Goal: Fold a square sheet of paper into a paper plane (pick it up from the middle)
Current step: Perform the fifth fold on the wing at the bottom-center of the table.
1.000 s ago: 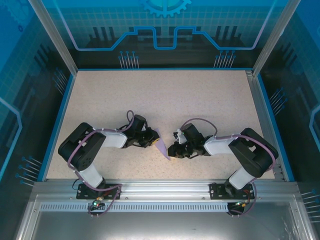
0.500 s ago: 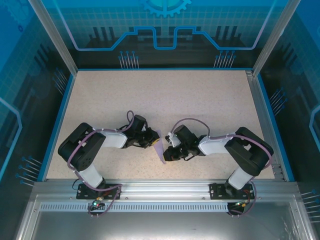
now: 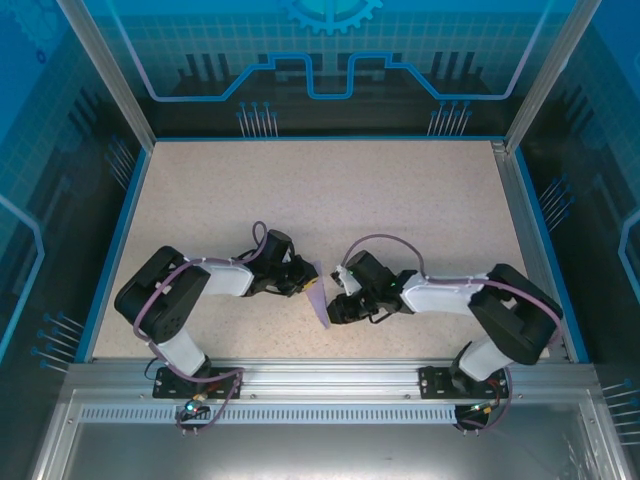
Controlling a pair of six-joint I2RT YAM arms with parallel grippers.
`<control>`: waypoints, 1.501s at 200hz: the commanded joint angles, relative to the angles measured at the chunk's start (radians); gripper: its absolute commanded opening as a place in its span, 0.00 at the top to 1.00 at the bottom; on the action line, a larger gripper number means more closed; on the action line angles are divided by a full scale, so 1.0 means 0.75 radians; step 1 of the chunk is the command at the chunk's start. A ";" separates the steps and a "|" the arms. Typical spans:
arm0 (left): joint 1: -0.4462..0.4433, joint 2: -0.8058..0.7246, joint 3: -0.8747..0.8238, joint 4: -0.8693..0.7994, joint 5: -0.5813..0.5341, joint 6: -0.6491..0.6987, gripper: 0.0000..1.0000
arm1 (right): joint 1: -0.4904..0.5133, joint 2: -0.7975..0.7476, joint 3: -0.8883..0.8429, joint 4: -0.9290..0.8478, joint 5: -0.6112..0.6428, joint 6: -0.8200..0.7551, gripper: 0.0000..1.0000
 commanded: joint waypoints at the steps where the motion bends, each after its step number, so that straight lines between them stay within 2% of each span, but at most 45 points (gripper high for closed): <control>1: 0.014 -0.014 -0.038 -0.081 -0.042 0.011 0.82 | 0.000 -0.079 0.002 0.003 0.051 0.070 0.81; 29: 0.014 -0.018 -0.036 -0.076 -0.040 0.011 0.82 | 0.011 0.017 0.038 0.183 -0.056 0.171 0.89; 56: 0.014 -0.022 -0.038 -0.070 -0.038 0.011 0.82 | 0.009 0.145 0.070 0.327 -0.106 0.247 0.90; 88: 0.014 -0.017 -0.037 -0.058 -0.030 0.017 0.82 | 0.007 0.273 0.089 0.338 -0.122 0.258 0.91; 161: 0.078 -0.034 -0.026 -0.054 0.000 0.072 0.79 | 0.010 0.378 0.069 0.047 -0.071 0.125 0.95; 239: 0.201 0.035 0.025 -0.032 0.048 0.217 0.78 | -0.016 0.369 0.077 -0.077 -0.043 0.050 0.96; 300: 0.309 0.123 0.098 0.014 0.140 0.364 0.76 | -0.023 0.380 0.081 -0.123 -0.054 0.015 0.96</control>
